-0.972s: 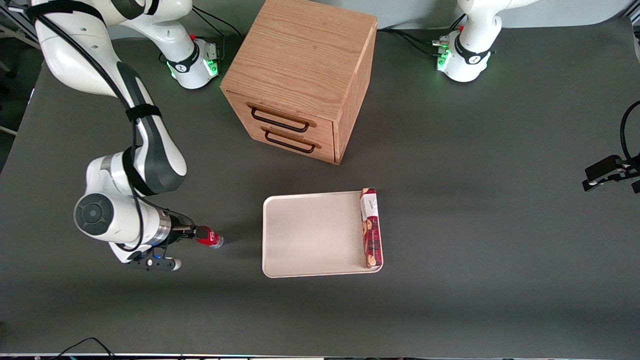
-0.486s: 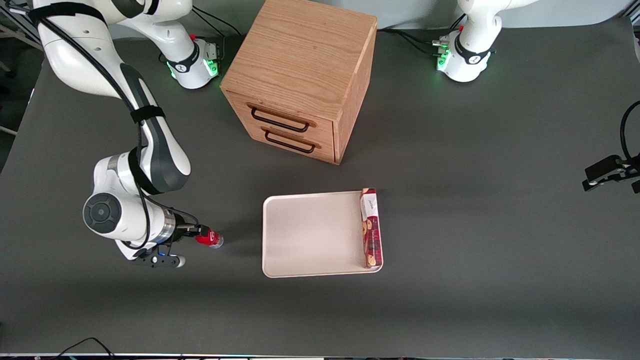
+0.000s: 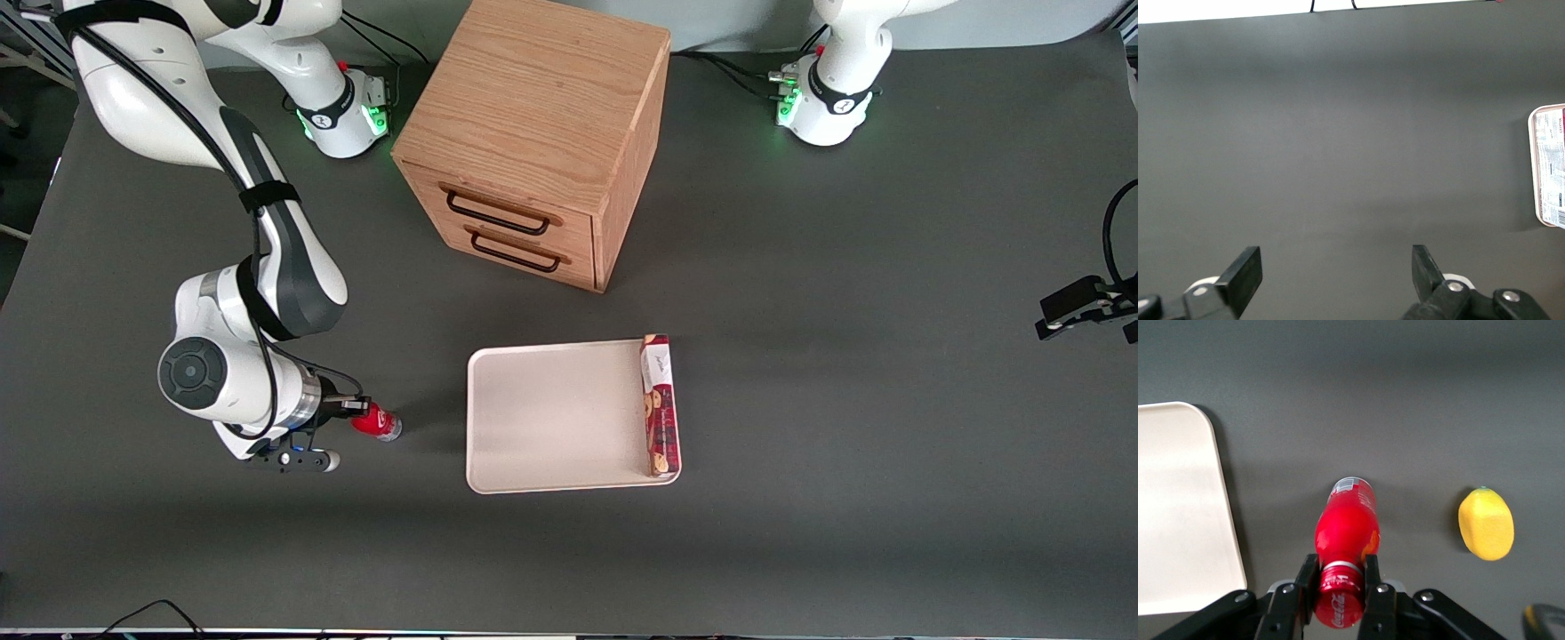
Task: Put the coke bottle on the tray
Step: 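Lift the bottle and carry it over the white tray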
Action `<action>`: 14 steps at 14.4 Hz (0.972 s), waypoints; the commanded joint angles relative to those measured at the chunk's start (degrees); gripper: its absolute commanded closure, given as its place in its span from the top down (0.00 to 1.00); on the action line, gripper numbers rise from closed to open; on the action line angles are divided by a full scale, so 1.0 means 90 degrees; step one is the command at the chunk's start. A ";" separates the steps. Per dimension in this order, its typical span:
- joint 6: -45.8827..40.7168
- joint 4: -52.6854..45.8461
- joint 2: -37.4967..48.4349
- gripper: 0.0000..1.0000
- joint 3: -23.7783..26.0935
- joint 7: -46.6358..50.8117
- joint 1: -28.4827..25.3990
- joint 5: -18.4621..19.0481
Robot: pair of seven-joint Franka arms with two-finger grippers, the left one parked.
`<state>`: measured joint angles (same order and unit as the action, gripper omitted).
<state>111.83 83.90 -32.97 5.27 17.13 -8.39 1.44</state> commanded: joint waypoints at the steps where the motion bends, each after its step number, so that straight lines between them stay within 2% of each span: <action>1: -0.1239 -0.0832 0.0274 0.00 0.0224 -0.0047 0.0024 0.0006; 4: -0.2549 -0.1995 0.0264 0.00 0.0633 0.0079 0.0005 -0.0014; 7: -0.3088 -0.2621 0.0313 0.00 0.0878 0.0615 -0.0121 -0.0014; 10: -0.3032 -0.2916 0.0119 0.00 0.1132 0.1822 -0.0443 0.0006; 14: -0.2154 -0.2877 -0.0875 0.00 0.1582 0.3348 -0.0610 0.0103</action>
<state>89.77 61.33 -34.35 18.12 41.51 -13.50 1.50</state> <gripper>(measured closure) 0.687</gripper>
